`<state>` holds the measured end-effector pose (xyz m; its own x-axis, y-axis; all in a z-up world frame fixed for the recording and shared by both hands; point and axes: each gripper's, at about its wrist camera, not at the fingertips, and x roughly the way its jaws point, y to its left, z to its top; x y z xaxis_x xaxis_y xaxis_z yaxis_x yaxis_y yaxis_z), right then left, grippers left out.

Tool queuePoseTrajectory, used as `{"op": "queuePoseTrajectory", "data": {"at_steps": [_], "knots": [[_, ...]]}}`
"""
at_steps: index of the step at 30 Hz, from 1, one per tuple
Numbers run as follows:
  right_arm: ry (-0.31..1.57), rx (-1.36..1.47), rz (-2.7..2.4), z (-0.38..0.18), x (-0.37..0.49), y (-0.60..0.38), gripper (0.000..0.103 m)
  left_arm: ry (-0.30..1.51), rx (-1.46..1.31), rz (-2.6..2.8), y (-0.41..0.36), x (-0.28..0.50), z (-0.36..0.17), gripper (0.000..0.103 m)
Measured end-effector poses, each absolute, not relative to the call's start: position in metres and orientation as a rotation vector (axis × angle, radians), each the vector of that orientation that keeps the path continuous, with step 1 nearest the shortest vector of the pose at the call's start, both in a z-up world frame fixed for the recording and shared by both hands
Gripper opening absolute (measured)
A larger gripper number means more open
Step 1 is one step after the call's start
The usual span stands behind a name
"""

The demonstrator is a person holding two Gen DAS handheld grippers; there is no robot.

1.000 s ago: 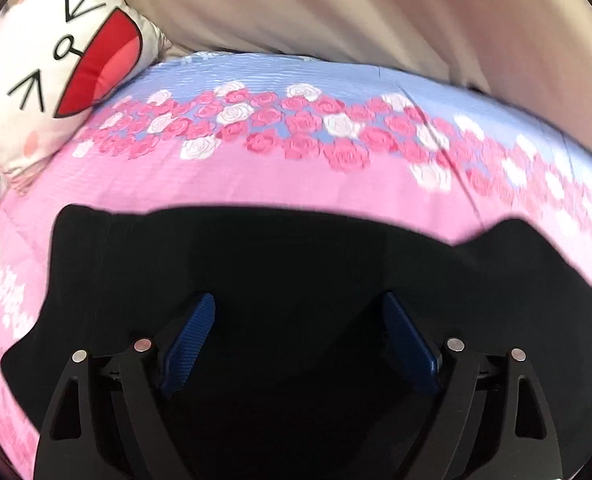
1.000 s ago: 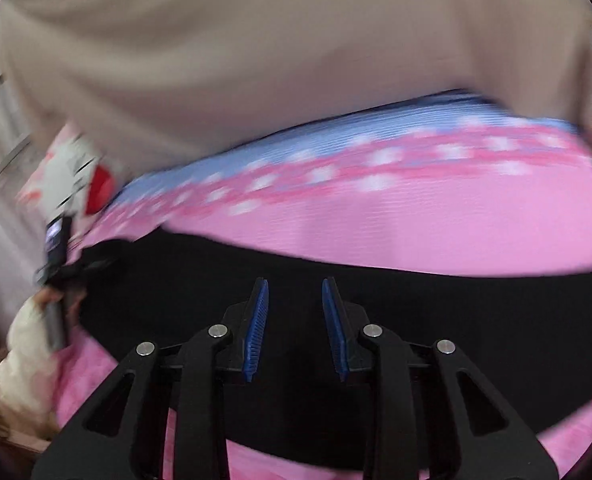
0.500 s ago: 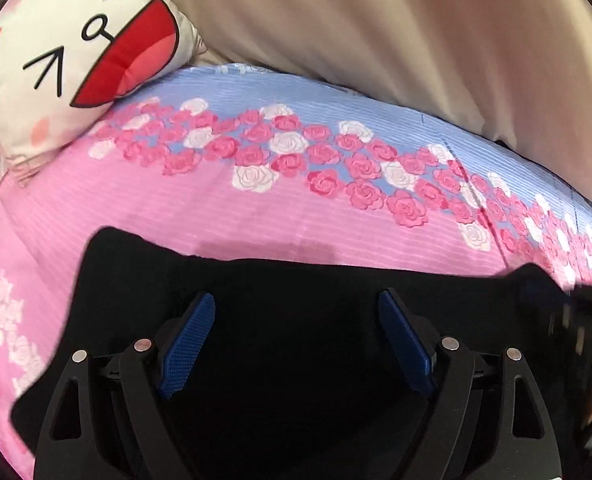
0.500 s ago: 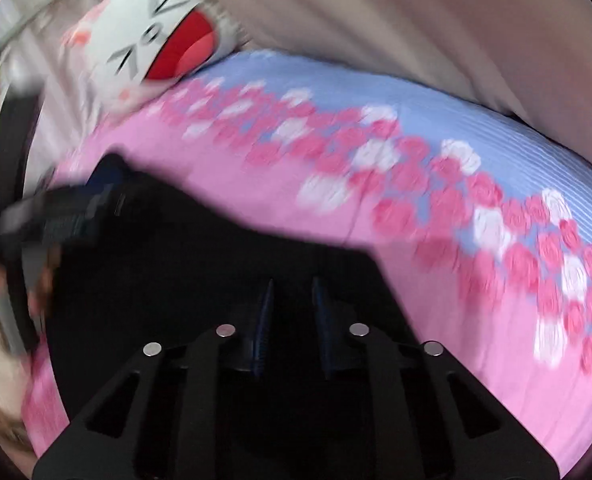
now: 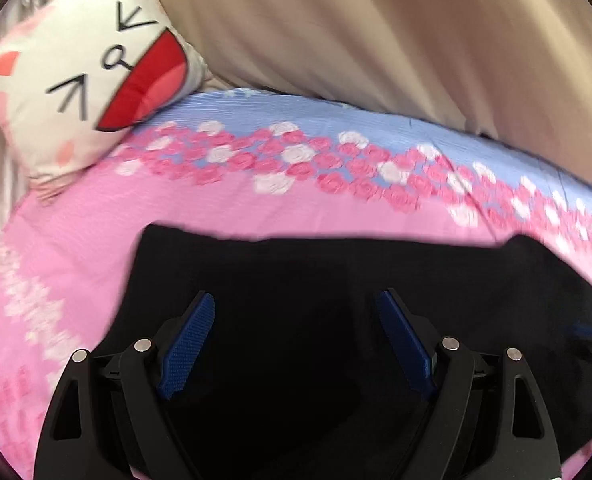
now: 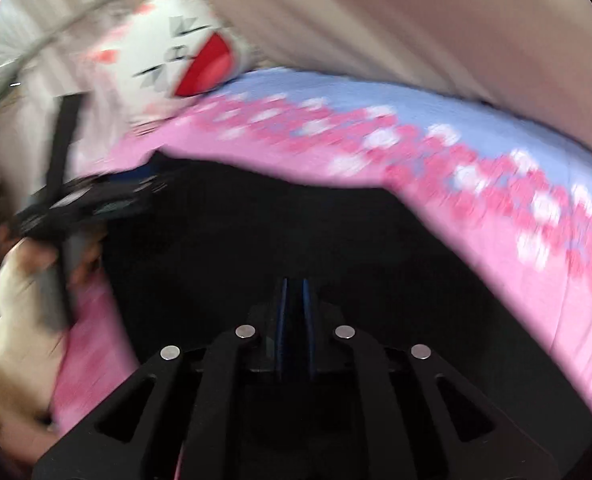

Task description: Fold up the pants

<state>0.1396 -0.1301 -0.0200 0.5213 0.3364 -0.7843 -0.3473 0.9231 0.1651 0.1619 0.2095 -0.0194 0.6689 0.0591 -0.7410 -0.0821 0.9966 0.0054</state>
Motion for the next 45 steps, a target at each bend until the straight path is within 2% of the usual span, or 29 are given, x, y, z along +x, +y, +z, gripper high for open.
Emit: {"op": "queuePoseTrajectory", "data": {"at_steps": [3, 5, 12, 15, 18, 20, 21, 22, 26, 27, 28, 29, 31, 34, 38, 41, 45], "knots": [[0.96, 0.004, 0.305, -0.043, 0.098, -0.162, 0.007, 0.867, 0.051, 0.134, 0.215, 0.14, -0.034, 0.082], [0.949, 0.126, 0.231, -0.039, 0.066, -0.201, 0.006, 0.868, 0.075, 0.154, 0.221, 0.126, -0.047, 0.085], [0.842, 0.337, -0.157, -0.026, -0.065, -0.357, 0.002, 0.861, 0.113, 0.211, 0.217, 0.099, -0.042, 0.085], [0.75, 0.351, -0.436, -0.006, -0.123, -0.412, 0.01, 0.859, 0.1, 0.233, 0.208, 0.087, -0.029, 0.085], [0.642, 0.338, -0.646, 0.019, -0.169, -0.466, 0.011, 0.842, 0.052, 0.212, 0.197, 0.078, -0.014, 0.085], [0.61, 0.354, -0.677, 0.026, -0.177, -0.49, 0.023, 0.833, 0.034, 0.186, 0.179, 0.075, -0.006, 0.085], [0.595, 0.36, -0.684, 0.028, -0.179, -0.507, 0.051, 0.83, 0.036, 0.176, 0.169, 0.074, -0.004, 0.085], [0.577, 0.35, -0.693, 0.029, -0.179, -0.52, 0.07, 0.827, 0.042, 0.162, 0.154, 0.073, -0.001, 0.085], [0.616, 0.312, -0.66, 0.017, -0.168, -0.557, 0.066, 0.834, 0.059, 0.114, 0.113, 0.069, 0.003, 0.085], [0.643, 0.317, -0.627, 0.009, -0.161, -0.567, 0.06, 0.837, 0.067, 0.106, 0.104, 0.068, 0.003, 0.085], [0.663, 0.309, -0.616, 0.002, -0.158, -0.566, 0.049, 0.842, 0.08, 0.099, 0.094, 0.067, 0.003, 0.085], [0.679, 0.298, -0.606, -0.002, -0.152, -0.566, 0.047, 0.847, 0.096, 0.096, 0.086, 0.067, 0.003, 0.085], [0.715, 0.284, -0.568, -0.006, -0.144, -0.566, 0.024, 0.851, 0.127, 0.1, 0.071, 0.067, 0.003, 0.085], [0.743, 0.136, -0.58, 0.003, -0.14, -0.556, 0.006, 0.852, 0.144, 0.1, 0.055, 0.07, 0.005, 0.085], [0.72, 0.103, -0.609, 0.018, -0.147, -0.571, 0.005, 0.846, 0.161, 0.08, 0.035, 0.073, 0.009, 0.085], [0.778, 0.144, -0.578, -0.001, -0.139, -0.589, 0.006, 0.853, 0.179, 0.06, 0.022, 0.074, 0.005, 0.085], [0.69, 0.144, -0.579, 0.014, -0.152, -0.578, 0.014, 0.863, 0.213, 0.053, 0.01, 0.073, 0.001, 0.085]]}}
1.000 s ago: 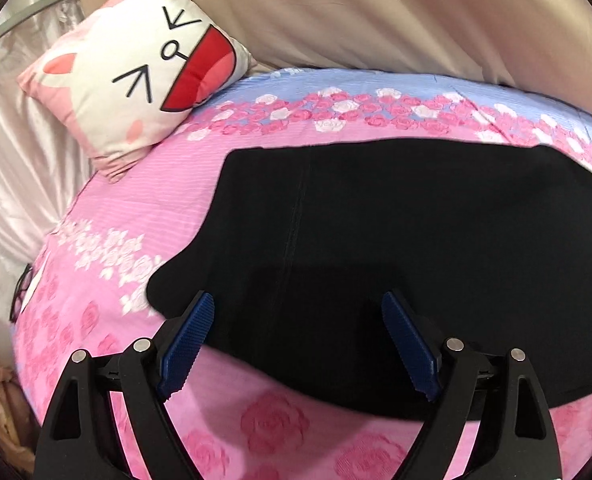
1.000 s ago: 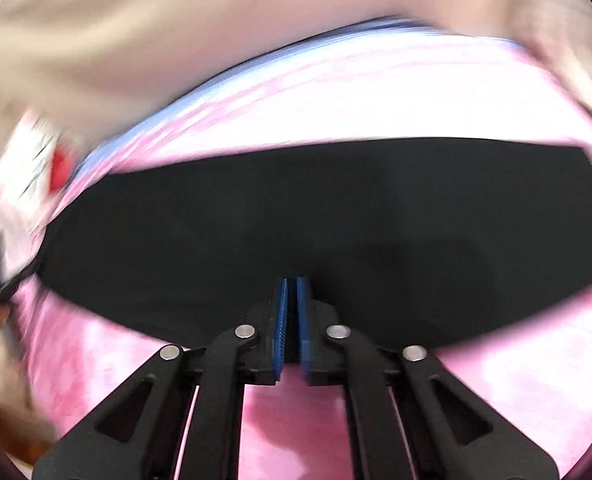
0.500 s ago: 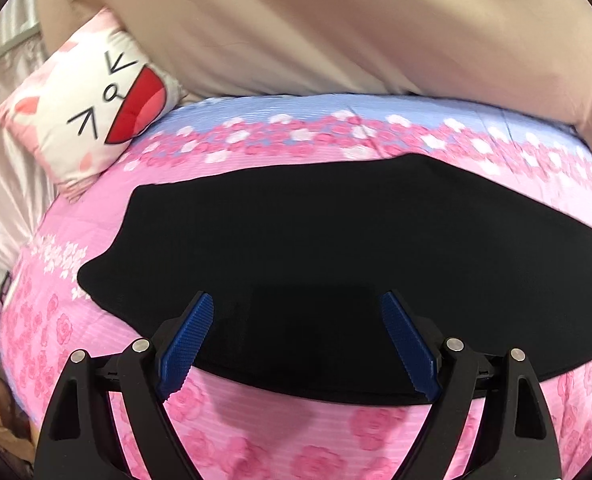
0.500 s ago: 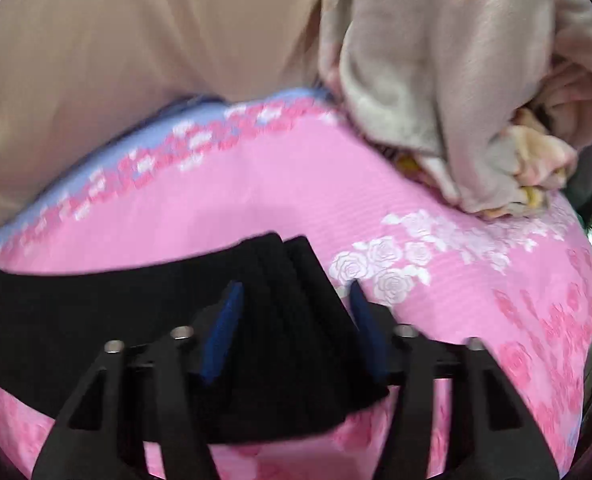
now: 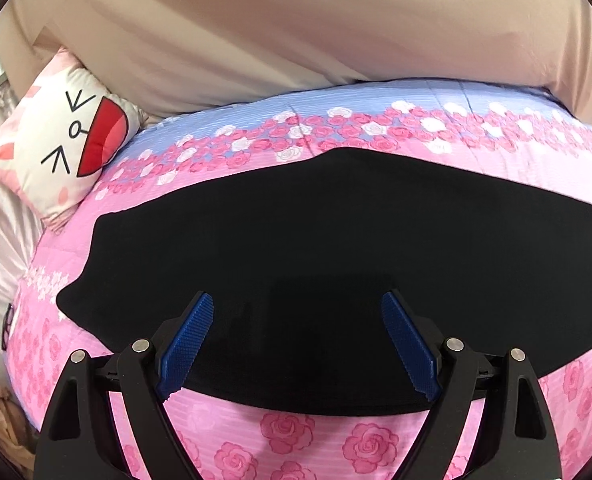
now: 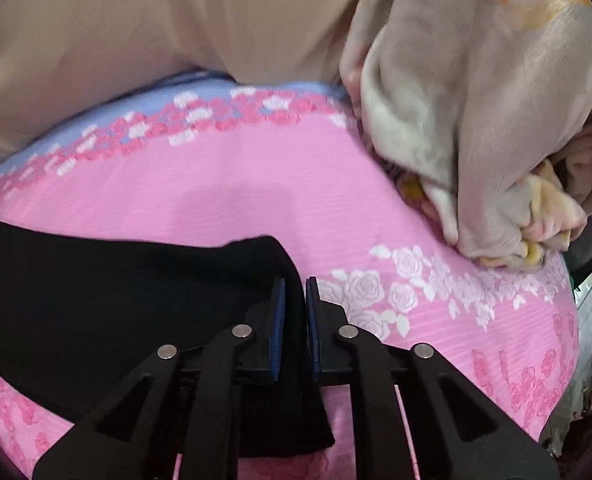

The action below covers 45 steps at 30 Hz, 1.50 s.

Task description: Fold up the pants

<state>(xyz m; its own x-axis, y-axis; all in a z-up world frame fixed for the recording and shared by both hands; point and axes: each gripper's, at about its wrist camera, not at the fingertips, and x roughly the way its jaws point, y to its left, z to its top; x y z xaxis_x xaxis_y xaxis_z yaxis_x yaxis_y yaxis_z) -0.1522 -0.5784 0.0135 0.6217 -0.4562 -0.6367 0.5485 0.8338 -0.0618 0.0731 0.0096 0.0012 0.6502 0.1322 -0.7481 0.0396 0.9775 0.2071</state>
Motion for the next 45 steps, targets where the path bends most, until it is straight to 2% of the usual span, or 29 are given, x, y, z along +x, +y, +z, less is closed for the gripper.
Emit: {"op": "queuePoseTrajectory", "data": {"at_steps": [3, 5, 8, 10, 12, 14, 18, 19, 25, 30, 33, 36, 40, 43, 45], "knots": [[0.616, 0.184, -0.527, 0.029, -0.171, -0.562, 0.017, 0.867, 0.206, 0.072, 0.013, 0.075, 0.001, 0.085], [0.646, 0.218, -0.423, 0.023, -0.172, -0.55, 0.016, 0.878, 0.19, 0.083, 0.017, 0.078, -0.001, 0.085], [0.785, 0.144, -0.485, -0.01, -0.169, -0.548, 0.011, 0.902, 0.178, 0.1, 0.022, 0.081, -0.008, 0.085], [0.718, 0.273, -0.504, -0.003, -0.185, -0.567, 0.006, 0.915, 0.178, 0.098, 0.025, 0.079, -0.013, 0.085], [0.669, 0.285, -0.614, 0.013, -0.2, -0.569, 0.014, 0.92, 0.183, 0.106, 0.029, 0.076, -0.017, 0.085], [0.62, 0.386, -0.594, 0.02, -0.214, -0.566, 0.017, 0.924, 0.171, 0.108, 0.034, 0.074, -0.019, 0.085], [0.548, 0.572, -0.527, 0.017, -0.233, -0.545, 0.048, 0.926, 0.123, 0.107, 0.043, 0.074, -0.019, 0.085], [0.532, 0.621, -0.514, 0.012, -0.236, -0.54, 0.052, 0.927, 0.116, 0.1, 0.044, 0.074, -0.019, 0.085], [0.496, 0.834, -0.523, -0.024, -0.24, -0.536, 0.053, 0.918, 0.125, 0.045, 0.041, 0.077, -0.019, 0.085], [0.452, 0.869, -0.547, -0.027, -0.228, -0.548, 0.052, 0.921, 0.103, 0.023, 0.049, 0.08, -0.023, 0.085], [0.479, 0.817, -0.654, -0.022, -0.224, -0.546, 0.038, 0.923, 0.082, 0.03, 0.061, 0.08, -0.023, 0.085], [0.496, 0.737, -0.7, -0.019, -0.223, -0.542, 0.007, 0.92, 0.053, 0.05, 0.075, 0.077, -0.021, 0.085], [0.571, 0.64, -0.709, -0.015, -0.205, -0.542, 0.005, 0.935, 0.015, 0.073, 0.089, 0.083, -0.022, 0.085], [0.551, 0.661, -0.695, -0.01, -0.206, -0.547, 0.01, 0.923, 0.013, 0.064, 0.086, 0.085, -0.018, 0.085], [0.563, 0.636, -0.689, -0.01, -0.201, -0.549, 0.007, 0.916, 0.017, 0.049, 0.079, 0.085, -0.016, 0.085]]}}
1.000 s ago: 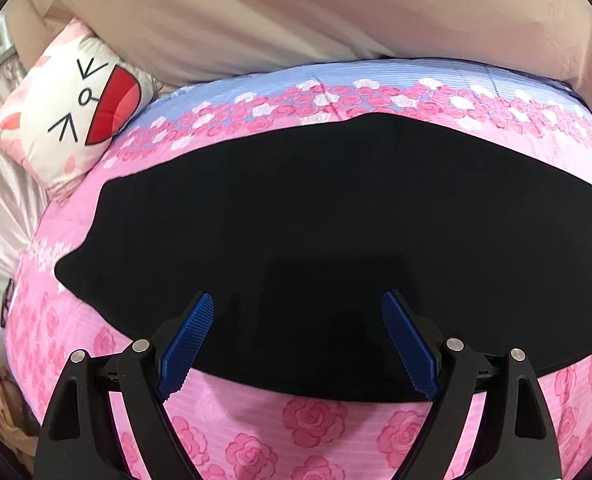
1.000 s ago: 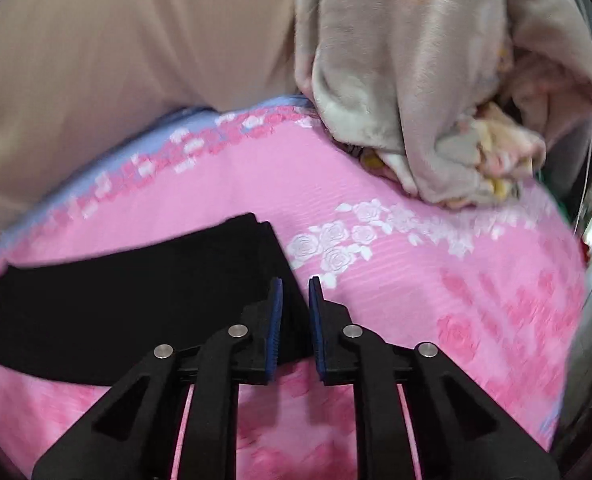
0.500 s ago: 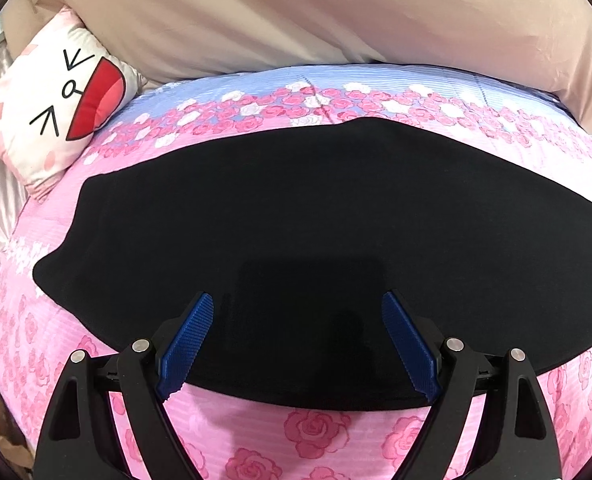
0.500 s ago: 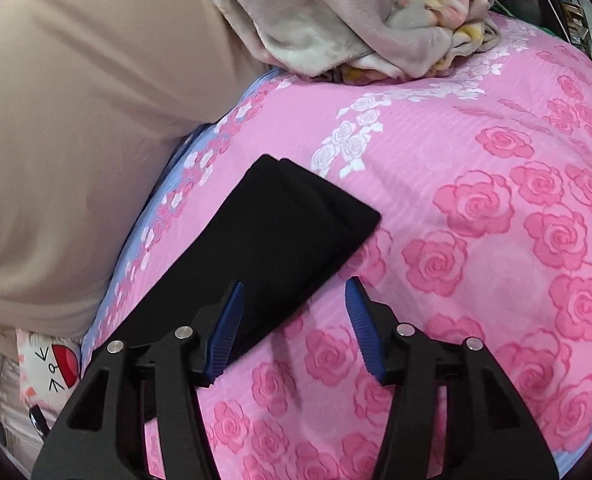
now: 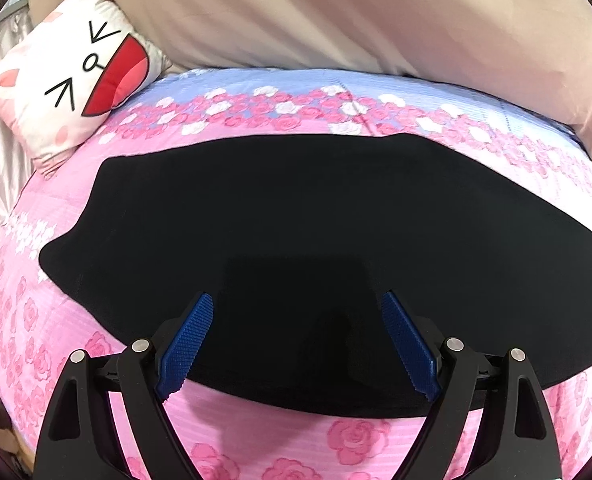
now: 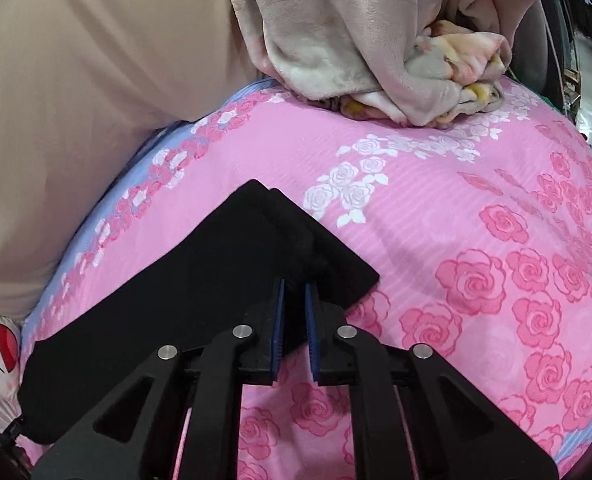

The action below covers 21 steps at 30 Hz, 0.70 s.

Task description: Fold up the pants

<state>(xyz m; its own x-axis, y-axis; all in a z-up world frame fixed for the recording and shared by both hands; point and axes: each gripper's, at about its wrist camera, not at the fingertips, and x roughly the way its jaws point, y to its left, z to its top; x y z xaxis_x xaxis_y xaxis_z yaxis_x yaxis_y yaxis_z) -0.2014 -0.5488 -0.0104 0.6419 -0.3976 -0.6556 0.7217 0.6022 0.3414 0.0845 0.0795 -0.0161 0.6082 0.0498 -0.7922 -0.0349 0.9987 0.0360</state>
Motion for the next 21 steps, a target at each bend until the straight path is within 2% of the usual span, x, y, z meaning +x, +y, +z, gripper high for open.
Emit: {"op": "queuePoseTrajectory", "data": {"at_steps": [4, 11, 12, 17, 19, 21], "knots": [[0.552, 0.569, -0.725, -0.001, -0.202, -0.551, 0.004, 0.919, 0.056, 0.027, 0.062, 0.085, -0.015, 0.085], [0.53, 0.676, -0.739, -0.019, -0.224, -0.572, 0.004, 0.9, 0.083, 0.004, 0.045, 0.081, -0.009, 0.085], [0.523, 0.691, -0.73, -0.02, -0.224, -0.572, 0.006, 0.903, 0.084, 0.008, 0.045, 0.081, -0.009, 0.085], [0.479, 0.765, -0.699, -0.013, -0.235, -0.557, 0.031, 0.911, 0.086, 0.018, 0.044, 0.082, -0.013, 0.085], [0.433, 0.871, -0.662, -0.021, -0.244, -0.556, 0.065, 0.913, 0.076, 0.023, 0.047, 0.081, -0.015, 0.085], [0.394, 0.902, -0.64, -0.028, -0.241, -0.556, 0.067, 0.919, 0.064, 0.031, 0.052, 0.081, -0.017, 0.085]]}}
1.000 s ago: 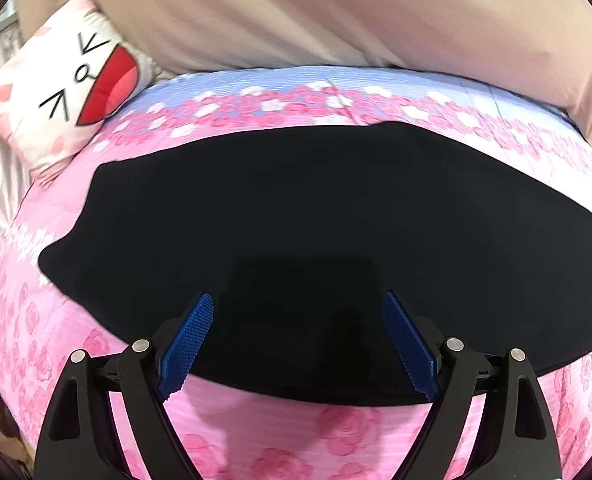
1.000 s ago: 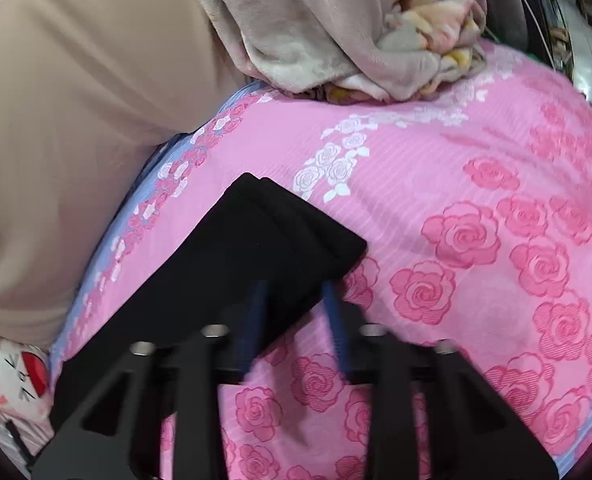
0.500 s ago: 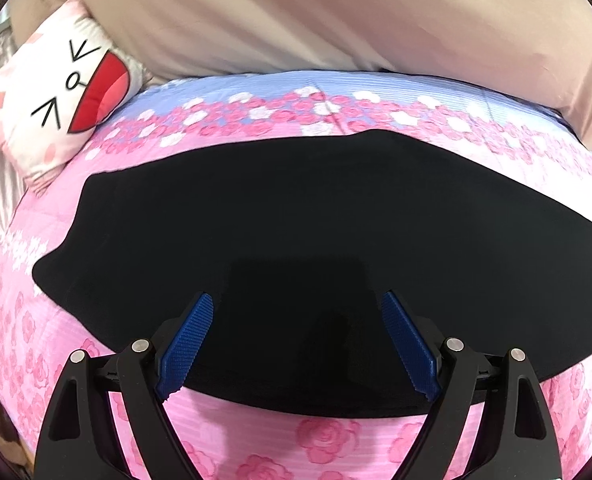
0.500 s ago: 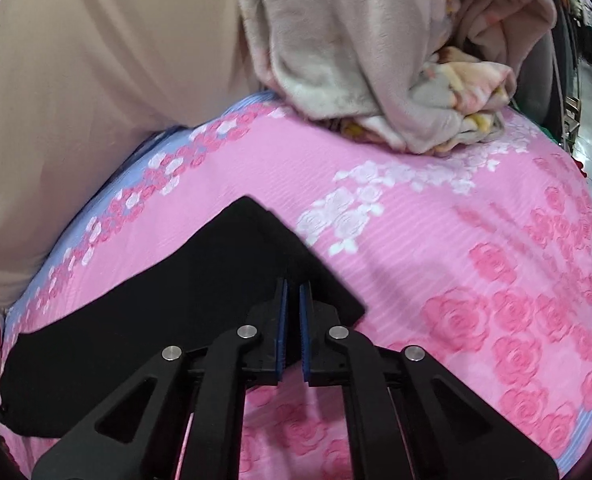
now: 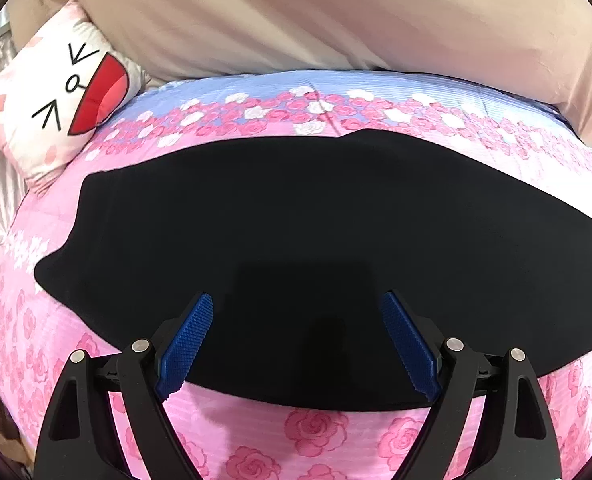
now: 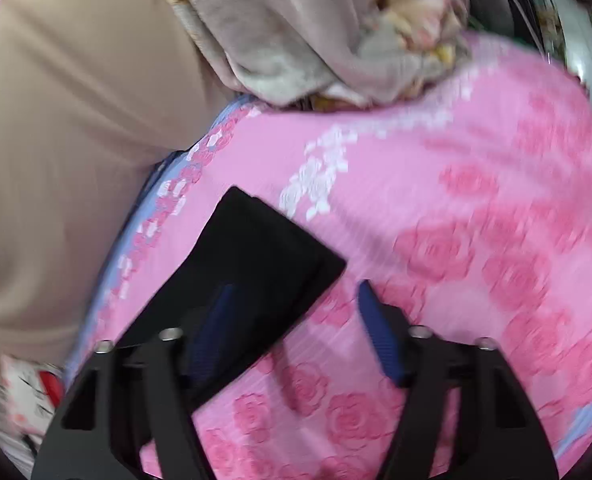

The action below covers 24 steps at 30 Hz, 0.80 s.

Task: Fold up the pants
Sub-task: 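Grasp the trouser end with the right gripper and fold it over again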

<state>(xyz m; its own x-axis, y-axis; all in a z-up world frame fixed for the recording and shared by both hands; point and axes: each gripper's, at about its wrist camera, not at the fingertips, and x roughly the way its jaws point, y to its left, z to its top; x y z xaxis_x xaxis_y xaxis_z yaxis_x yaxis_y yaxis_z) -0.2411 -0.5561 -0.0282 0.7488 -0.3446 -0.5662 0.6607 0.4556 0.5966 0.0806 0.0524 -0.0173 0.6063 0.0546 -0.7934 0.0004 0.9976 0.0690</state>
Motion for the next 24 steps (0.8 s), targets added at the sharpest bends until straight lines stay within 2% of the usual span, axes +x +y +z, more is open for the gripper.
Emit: {"op": "queuePoseTrajectory", "data": {"at_steps": [2, 3, 5, 6, 11, 16, 20, 24], "knots": [[0.407, 0.864, -0.652, -0.028, -0.229, -0.557, 0.063, 0.926, 0.052, 0.036, 0.057, 0.08, -0.02, 0.085], [0.41, 0.87, -0.659, -0.03, -0.225, -0.56, 0.053, 0.931, 0.044, 0.037, 0.061, 0.079, -0.021, 0.085], [0.417, 0.89, -0.659, -0.033, -0.218, -0.569, 0.023, 0.93, 0.035, 0.04, 0.067, 0.075, -0.022, 0.085], [0.406, 0.917, -0.654, -0.036, -0.218, -0.57, 0.018, 0.926, 0.031, 0.043, 0.072, 0.072, -0.021, 0.085], [0.364, 0.76, -0.596, 0.006, -0.188, -0.521, 0.016, 0.907, -0.014, 0.1, 0.106, 0.063, -0.016, 0.085], [0.415, 0.531, -0.332, 0.059, -0.098, -0.419, 0.016, 0.885, -0.074, 0.125, 0.136, 0.062, -0.015, 0.085], [0.494, 0.424, -0.128, 0.061, -0.024, -0.335, 0.016, 0.87, -0.103, 0.105, 0.15, 0.058, -0.014, 0.085], [0.62, 0.323, 0.048, 0.034, 0.048, -0.245, 0.016, 0.859, -0.124, 0.118, 0.173, 0.051, -0.014, 0.085]]}}
